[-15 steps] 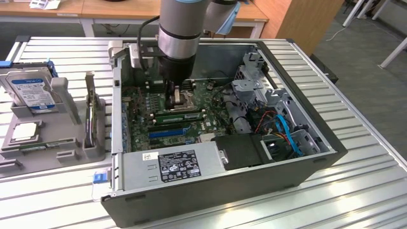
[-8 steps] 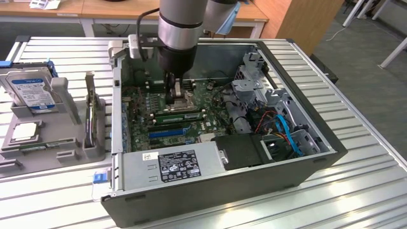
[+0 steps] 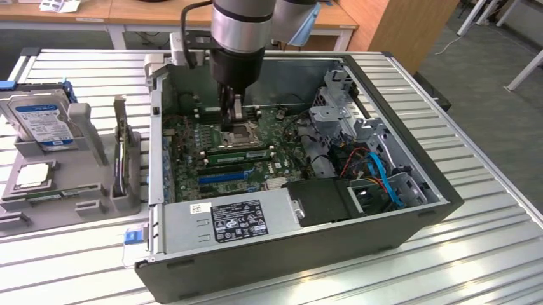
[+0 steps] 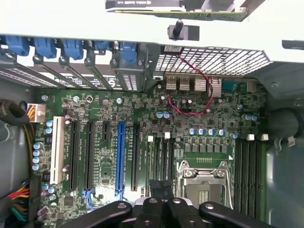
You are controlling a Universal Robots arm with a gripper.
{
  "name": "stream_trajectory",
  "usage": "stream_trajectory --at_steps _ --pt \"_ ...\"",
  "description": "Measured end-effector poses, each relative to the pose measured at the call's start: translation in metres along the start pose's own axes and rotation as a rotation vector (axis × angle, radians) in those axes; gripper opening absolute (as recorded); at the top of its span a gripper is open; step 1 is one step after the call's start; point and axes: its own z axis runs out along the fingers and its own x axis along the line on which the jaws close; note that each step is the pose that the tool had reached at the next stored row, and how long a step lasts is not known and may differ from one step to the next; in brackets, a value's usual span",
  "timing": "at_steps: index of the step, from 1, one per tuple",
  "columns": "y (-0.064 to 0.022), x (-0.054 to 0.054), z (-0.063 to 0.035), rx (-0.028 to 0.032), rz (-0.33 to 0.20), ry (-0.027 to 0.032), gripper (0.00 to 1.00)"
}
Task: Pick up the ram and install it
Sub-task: 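Press down the ram until it locks into place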
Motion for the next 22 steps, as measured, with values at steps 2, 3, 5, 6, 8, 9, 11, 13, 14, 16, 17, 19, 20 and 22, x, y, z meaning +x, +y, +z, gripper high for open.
stream_trajectory --at_steps 2,3,5,6,8,9,11,13,14,16,17,19,20,22 --pt "0.0002 0.000 -0.0035 0.0000 0.000 0.0000 0.10" --pt "0.0003 0.000 -0.0053 0.0000 0.000 0.0000 0.10" --pt "0.0003 0.000 -0.0069 0.0000 0.000 -0.0001 0.10" --pt "0.0003 0.000 -0.0069 0.0001 0.000 -0.0002 0.10" --pt "0.0003 0.000 -0.0069 0.0001 0.000 -0.0001 0.10" --pt "0.0004 0.000 -0.0070 0.0001 0.000 -0.0001 0.10" --pt "-0.0012 0.000 -0.0072 -0.0002 0.000 0.0002 0.10" --pt "-0.0056 0.000 -0.0073 -0.0002 0.000 0.0000 0.10" --pt "-0.0082 0.000 -0.0075 -0.0002 0.000 0.0000 0.10" --pt "-0.0137 0.000 -0.0078 -0.0006 0.000 0.0001 0.10" --pt "-0.0163 0.000 -0.0079 -0.0007 0.000 0.0000 0.10" --pt "-0.0218 0.000 -0.0082 -0.0012 0.000 -0.0001 0.10" --pt "-0.0246 0.000 -0.0083 -0.0014 0.000 0.0000 0.10" --pt "-0.0304 0.000 -0.0086 -0.0021 0.000 0.0000 0.10"
